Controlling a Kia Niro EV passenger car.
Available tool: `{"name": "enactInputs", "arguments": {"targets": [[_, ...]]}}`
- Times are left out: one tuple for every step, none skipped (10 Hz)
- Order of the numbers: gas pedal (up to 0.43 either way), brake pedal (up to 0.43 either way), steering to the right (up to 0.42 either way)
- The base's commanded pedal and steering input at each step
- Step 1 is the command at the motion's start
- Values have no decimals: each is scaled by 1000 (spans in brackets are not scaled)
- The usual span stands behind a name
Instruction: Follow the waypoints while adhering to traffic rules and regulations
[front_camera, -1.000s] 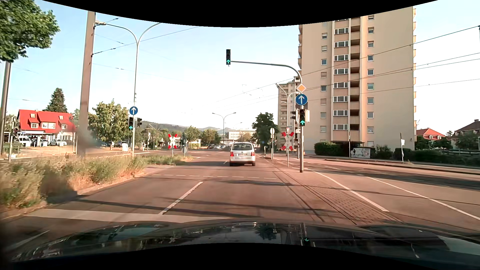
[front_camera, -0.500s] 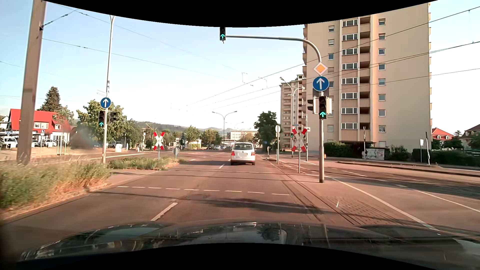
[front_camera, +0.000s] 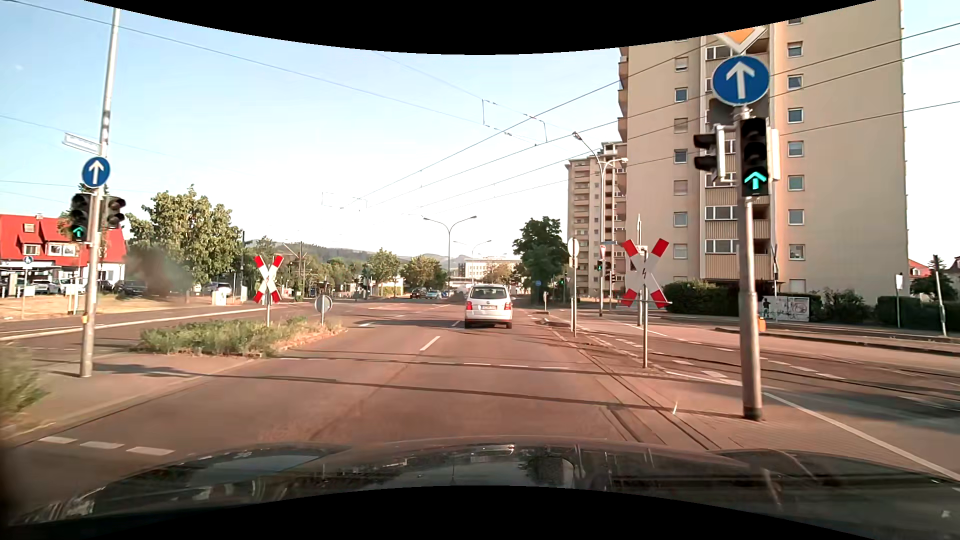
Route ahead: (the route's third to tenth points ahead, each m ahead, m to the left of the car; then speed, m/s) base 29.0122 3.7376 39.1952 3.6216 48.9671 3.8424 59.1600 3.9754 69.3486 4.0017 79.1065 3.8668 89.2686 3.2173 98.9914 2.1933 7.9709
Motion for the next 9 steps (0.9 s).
{"name": "enactInputs", "arguments": {"targets": [[331, 0, -14], [299, 0, -14], [268, 0, -14], [268, 0, -14], [248, 0, -14], [228, 0, -14], [220, 0, -14], [220, 0, -14], [209, 0, -12]]}}
